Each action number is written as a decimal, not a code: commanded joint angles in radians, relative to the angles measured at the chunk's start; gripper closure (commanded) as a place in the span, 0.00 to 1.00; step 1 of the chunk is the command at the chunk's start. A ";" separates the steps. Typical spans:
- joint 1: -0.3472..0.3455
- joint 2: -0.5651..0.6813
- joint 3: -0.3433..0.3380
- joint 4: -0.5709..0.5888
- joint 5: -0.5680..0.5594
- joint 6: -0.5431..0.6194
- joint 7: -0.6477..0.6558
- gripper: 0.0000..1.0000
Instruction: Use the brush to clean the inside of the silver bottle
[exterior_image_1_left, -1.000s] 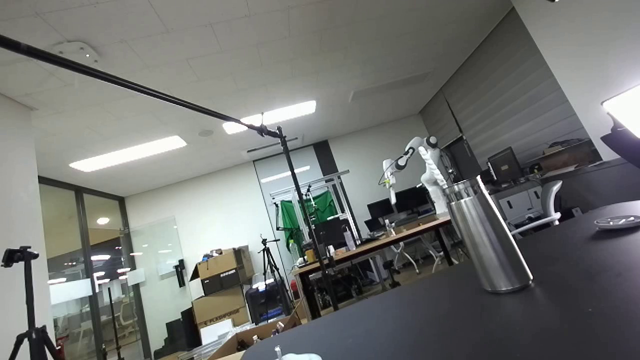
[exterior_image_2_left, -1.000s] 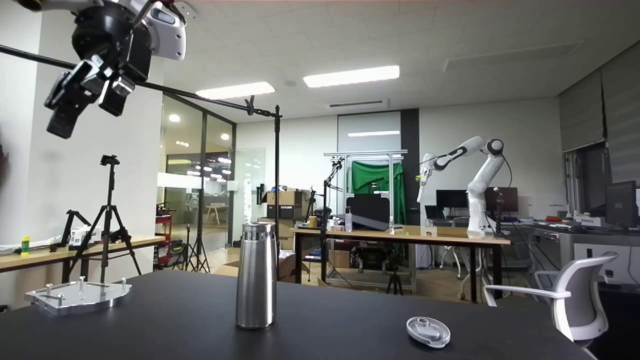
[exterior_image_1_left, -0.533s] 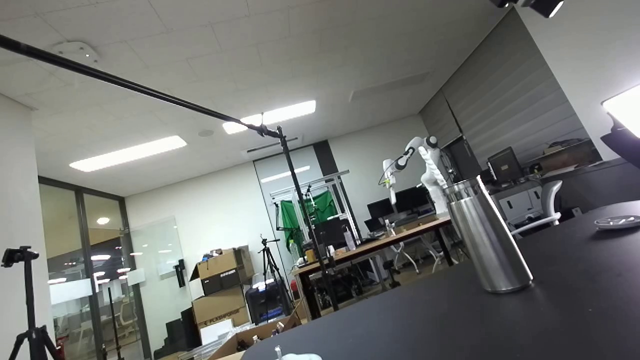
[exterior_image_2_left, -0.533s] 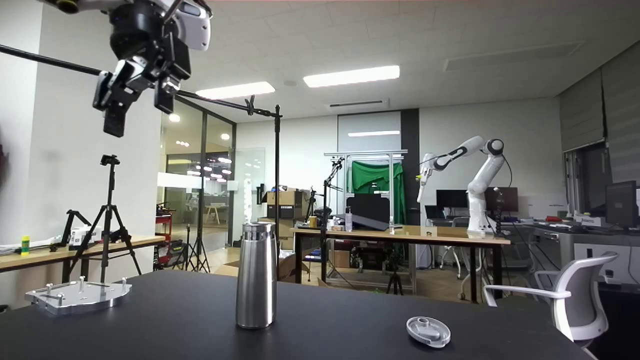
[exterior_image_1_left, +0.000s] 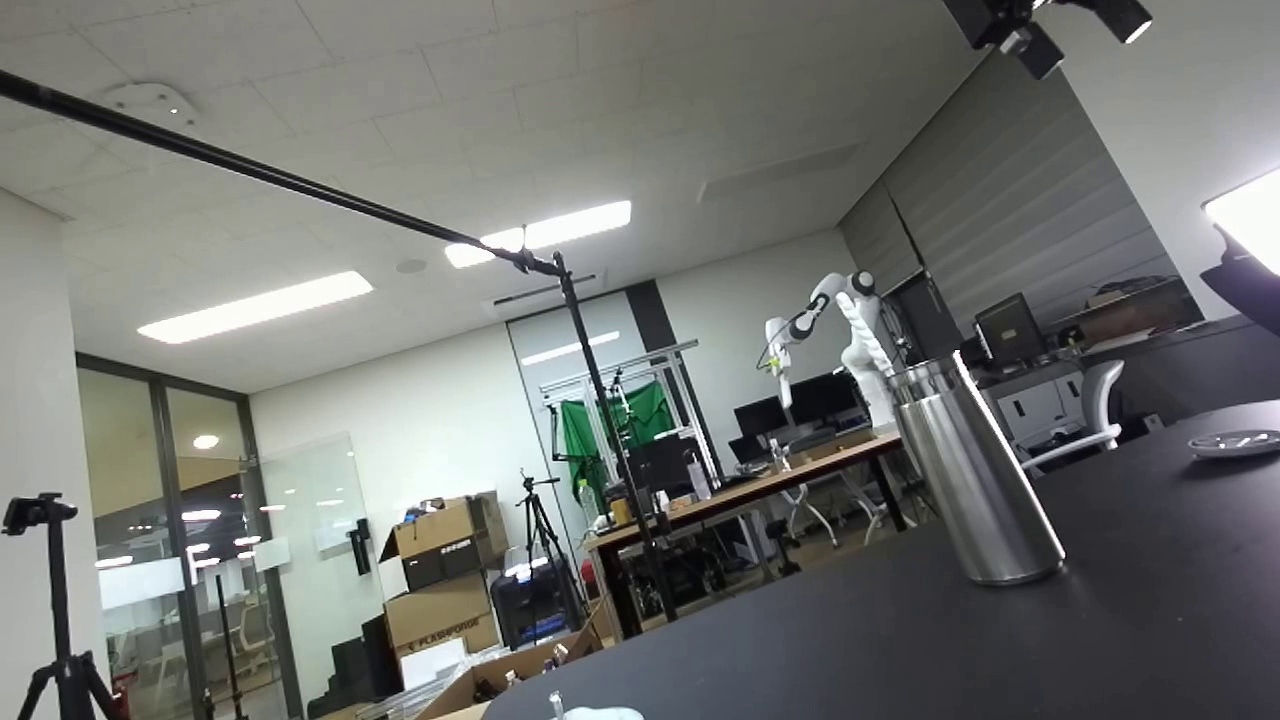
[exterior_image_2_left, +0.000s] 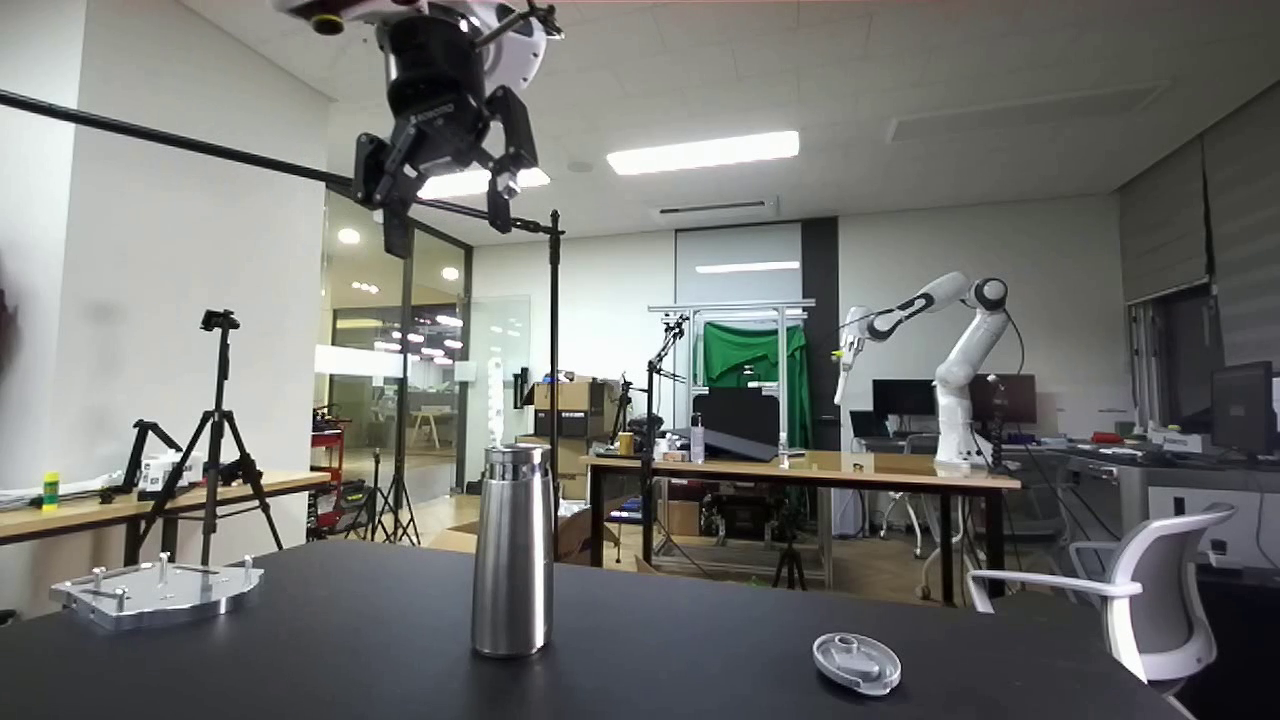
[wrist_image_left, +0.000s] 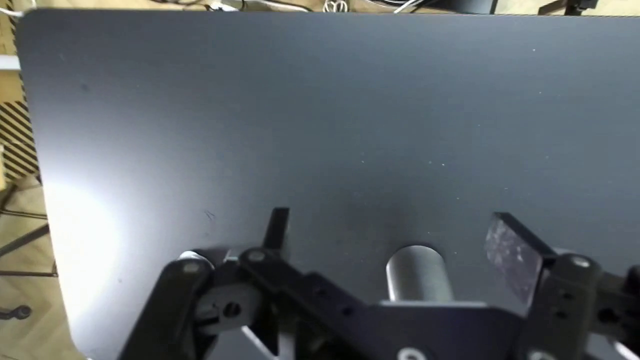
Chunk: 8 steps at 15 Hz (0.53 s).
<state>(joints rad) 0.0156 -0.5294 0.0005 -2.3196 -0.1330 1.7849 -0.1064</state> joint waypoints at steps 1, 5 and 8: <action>0.045 0.136 -0.068 0.152 0.107 -0.047 -0.184 0.00; 0.022 0.142 -0.051 0.139 0.119 -0.059 -0.172 0.00; 0.025 0.161 -0.050 0.157 0.121 -0.071 -0.176 0.00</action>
<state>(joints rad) 0.0448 -0.3687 -0.0536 -2.1636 -0.0133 1.7158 -0.2818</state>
